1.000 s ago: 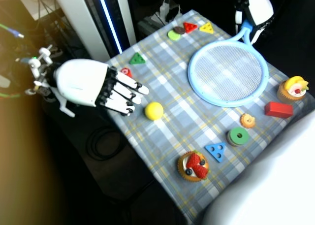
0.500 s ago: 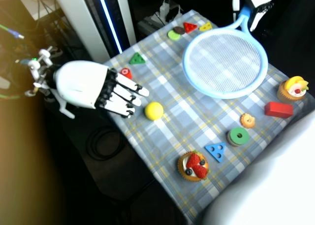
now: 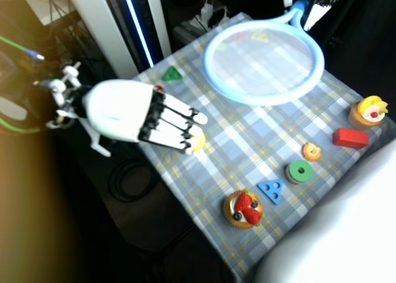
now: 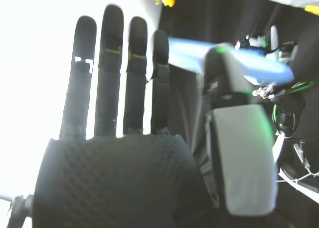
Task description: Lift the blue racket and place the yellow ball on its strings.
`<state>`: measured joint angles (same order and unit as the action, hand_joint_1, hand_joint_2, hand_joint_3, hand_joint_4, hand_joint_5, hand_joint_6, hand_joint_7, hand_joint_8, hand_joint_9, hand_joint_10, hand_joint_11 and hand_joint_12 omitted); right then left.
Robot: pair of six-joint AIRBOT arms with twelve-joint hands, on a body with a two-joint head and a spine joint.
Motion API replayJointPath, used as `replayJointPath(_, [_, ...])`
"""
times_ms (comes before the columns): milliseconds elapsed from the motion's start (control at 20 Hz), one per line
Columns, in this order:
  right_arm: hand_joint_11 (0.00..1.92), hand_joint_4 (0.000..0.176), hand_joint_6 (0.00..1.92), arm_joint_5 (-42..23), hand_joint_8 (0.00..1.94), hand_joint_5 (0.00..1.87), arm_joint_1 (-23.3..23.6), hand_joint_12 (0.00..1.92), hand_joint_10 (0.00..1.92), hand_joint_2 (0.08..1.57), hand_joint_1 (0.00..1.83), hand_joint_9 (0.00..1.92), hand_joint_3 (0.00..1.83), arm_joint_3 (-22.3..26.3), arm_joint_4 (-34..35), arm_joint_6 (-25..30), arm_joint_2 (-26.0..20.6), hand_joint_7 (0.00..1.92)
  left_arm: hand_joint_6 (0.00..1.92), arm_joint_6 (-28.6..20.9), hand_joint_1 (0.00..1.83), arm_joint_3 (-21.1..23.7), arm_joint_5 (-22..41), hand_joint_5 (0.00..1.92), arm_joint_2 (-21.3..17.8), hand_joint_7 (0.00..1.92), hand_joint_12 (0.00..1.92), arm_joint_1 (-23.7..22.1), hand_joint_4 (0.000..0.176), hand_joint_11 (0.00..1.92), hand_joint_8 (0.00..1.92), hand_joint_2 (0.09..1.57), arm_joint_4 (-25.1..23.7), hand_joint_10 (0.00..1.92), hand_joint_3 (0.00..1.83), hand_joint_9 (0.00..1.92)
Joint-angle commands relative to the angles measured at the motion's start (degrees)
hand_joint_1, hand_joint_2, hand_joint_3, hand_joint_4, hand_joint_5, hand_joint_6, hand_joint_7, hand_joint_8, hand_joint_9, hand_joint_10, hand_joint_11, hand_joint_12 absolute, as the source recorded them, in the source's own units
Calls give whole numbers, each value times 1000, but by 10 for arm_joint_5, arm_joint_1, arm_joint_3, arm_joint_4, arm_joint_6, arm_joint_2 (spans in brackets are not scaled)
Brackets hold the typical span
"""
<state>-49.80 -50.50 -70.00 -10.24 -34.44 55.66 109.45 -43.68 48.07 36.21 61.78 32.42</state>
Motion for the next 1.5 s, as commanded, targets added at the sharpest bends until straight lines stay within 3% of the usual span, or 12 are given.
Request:
replayJointPath(0, [313,0,0,-34,0,644,15,757,0,945,943,723,0,-7,3,7,5,741,1921,-4,1803,-1,68,1031,-4,1347,1921,-6,176,1603,1921,1184,-3,1921,0,1546])
replayJointPath(250, [465,0,3,56,4,647,67,502,10,925,1066,749,0,-38,-60,7,39,758,1921,-4,1765,-1,68,1027,-4,1330,1921,-6,176,1643,1921,1215,-3,1921,0,1548])
replayJointPath(400, [454,0,0,94,2,692,83,911,13,897,1032,873,0,-44,-98,7,48,825,1921,-4,1745,-1,66,986,-4,1297,1921,-6,176,1604,1921,1201,-5,1921,0,1509])
replayJointPath(700, [724,0,21,113,35,976,84,1249,110,913,1124,1202,0,-46,-105,7,49,1126,1921,-4,1770,-2,56,951,-3,1273,1921,-6,176,1582,1921,1215,-4,1921,0,1502])
replayJointPath(750, [872,0,360,113,509,1240,84,1346,405,999,1266,1258,0,-46,-105,7,50,1268,1921,-4,1809,-2,55,928,-3,1280,1921,-6,176,1588,1921,1199,-4,1921,0,1498])
replayJointPath(850, [799,0,337,114,443,1296,84,1339,697,980,1291,1161,0,-48,-105,7,53,1368,1921,-4,1811,-3,54,923,-3,1279,1921,-6,176,1592,1921,1213,-4,1921,0,1505])
replayJointPath(1000, [852,0,630,114,128,1186,84,1267,621,987,1285,1204,0,-47,-103,7,53,1485,1921,-4,1792,-3,54,949,-3,1285,1921,-6,176,1613,1921,1215,-4,1921,0,1525])
replayJointPath(1050, [788,0,710,113,35,1110,84,1239,986,1011,1398,1065,1,-46,-100,7,52,1476,1921,-4,1814,-3,53,959,-2,1278,1921,-6,176,1600,1921,1223,-4,1921,0,1517])
replayJointPath(1200, [815,0,831,69,35,1060,84,1097,913,1020,1400,1108,2,-36,-78,7,36,1429,1921,-4,1736,-8,41,974,3,1258,1921,-8,176,1574,1921,1247,-4,1921,0,1485])
replayJointPath(1300, [802,0,907,22,391,1012,84,1080,986,1047,1393,1060,0,-22,-54,7,20,1258,1921,-4,1721,-18,22,932,13,1255,1921,-15,176,1575,1921,1229,-5,1921,0,1483])
replayJointPath(1400, [641,0,753,-23,504,1101,84,1335,779,1026,1291,1055,0,-8,-40,7,3,1284,1921,-4,1767,-28,8,876,21,1238,1921,-20,176,1580,1921,1211,-1,1921,0,1473])
replayJointPath(1450, [721,0,739,-44,444,1092,84,1363,966,1028,1378,1061,0,-2,-37,7,-4,1280,1921,-4,1799,-30,4,901,23,1249,1921,-20,176,1589,1921,1222,2,1921,0,1493])
